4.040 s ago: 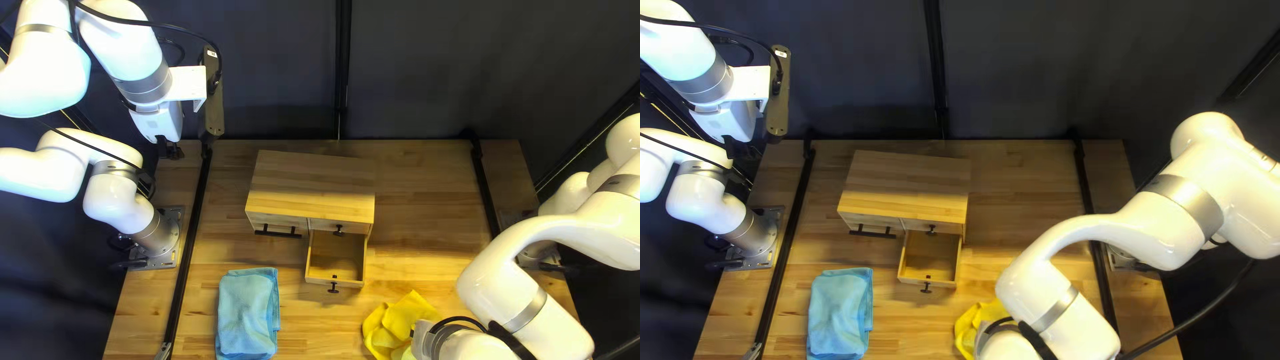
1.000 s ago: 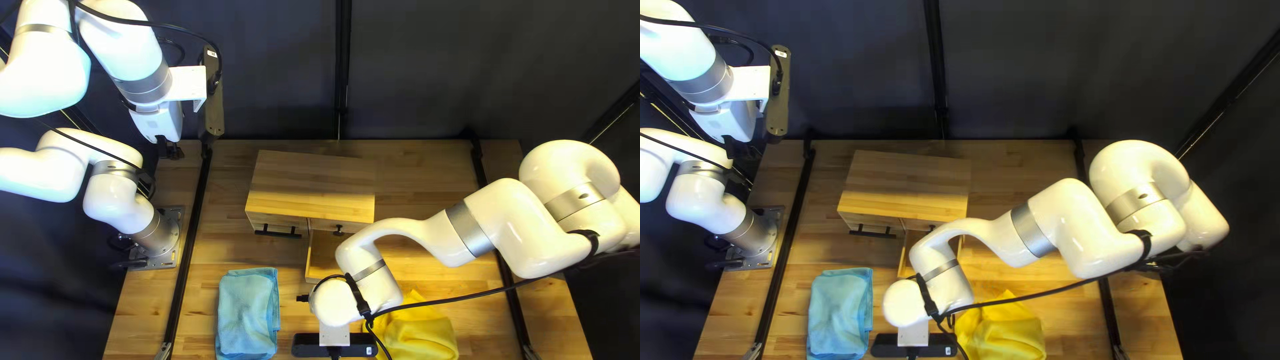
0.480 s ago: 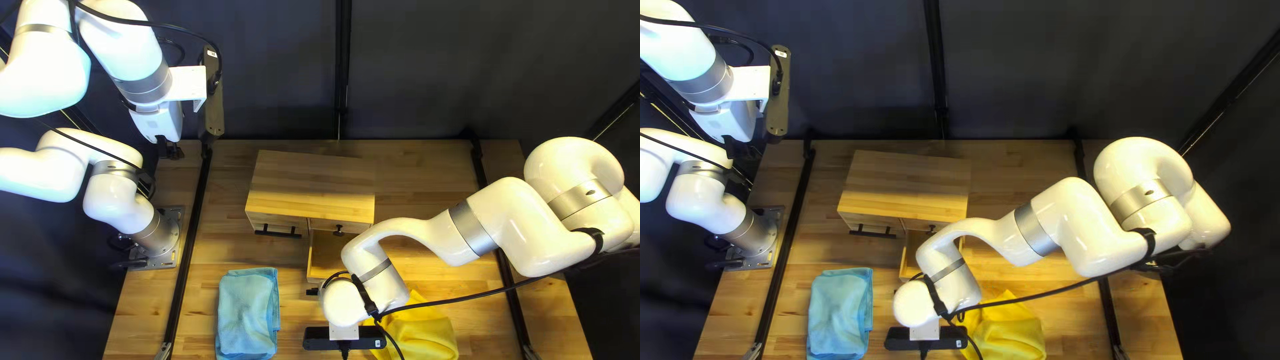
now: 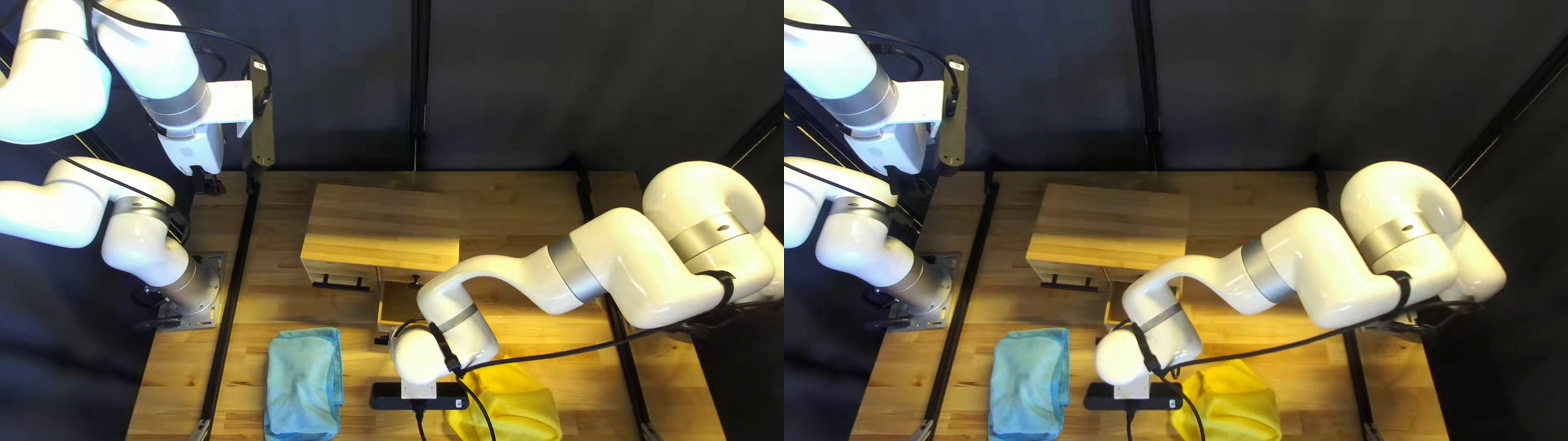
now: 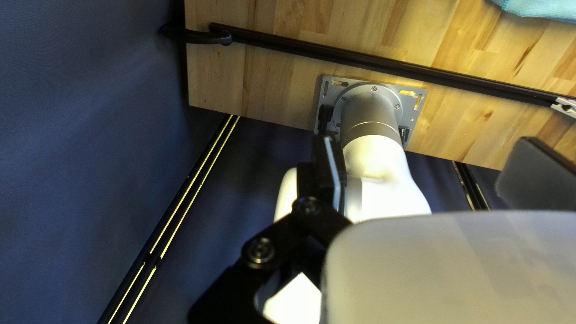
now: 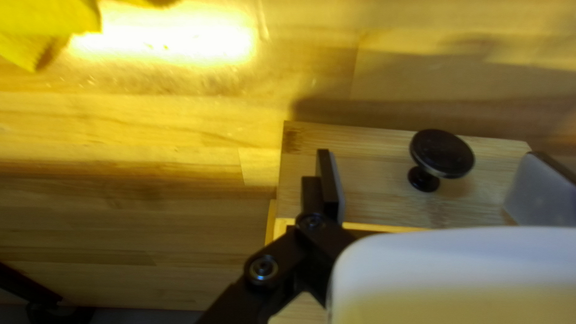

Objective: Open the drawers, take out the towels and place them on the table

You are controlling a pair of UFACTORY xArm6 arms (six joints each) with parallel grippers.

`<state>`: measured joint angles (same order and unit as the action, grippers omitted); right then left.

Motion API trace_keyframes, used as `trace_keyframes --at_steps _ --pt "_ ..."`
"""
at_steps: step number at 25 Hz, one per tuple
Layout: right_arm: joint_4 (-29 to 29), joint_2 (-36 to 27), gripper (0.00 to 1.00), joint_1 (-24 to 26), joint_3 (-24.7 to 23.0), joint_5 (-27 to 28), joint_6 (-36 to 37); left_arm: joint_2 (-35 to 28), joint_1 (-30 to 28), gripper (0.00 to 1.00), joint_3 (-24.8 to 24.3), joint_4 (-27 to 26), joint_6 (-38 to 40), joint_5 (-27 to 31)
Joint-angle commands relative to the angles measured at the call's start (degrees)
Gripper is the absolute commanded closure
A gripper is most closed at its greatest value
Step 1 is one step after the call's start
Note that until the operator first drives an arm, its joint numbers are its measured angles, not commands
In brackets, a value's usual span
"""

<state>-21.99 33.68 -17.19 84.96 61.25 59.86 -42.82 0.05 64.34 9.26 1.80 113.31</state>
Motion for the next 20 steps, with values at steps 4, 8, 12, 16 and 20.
trace_keyframes --at_steps 4,8,12,16,20 --pt "-1.84 -0.76 0.00 0.92 -0.92 0.36 -0.83 0.00 0.00 0.00 0.00 0.00 0.00 0.00" --pt "-3.18 -0.17 0.00 1.27 -0.41 0.75 -1.17 0.00 0.00 0.00 0.00 0.00 0.00 0.00" --pt "-4.07 -0.36 0.00 1.41 -1.24 0.47 -1.70 0.00 0.00 0.00 0.00 0.00 0.00 0.00" --pt "-5.04 -0.71 0.00 1.38 -2.40 0.34 -2.33 0.00 0.00 0.00 0.00 0.00 0.00 0.00" --pt "-6.00 -1.11 0.00 1.26 -3.72 -0.09 -3.07 0.00 0.00 0.00 0.00 0.00 0.00 0.00"
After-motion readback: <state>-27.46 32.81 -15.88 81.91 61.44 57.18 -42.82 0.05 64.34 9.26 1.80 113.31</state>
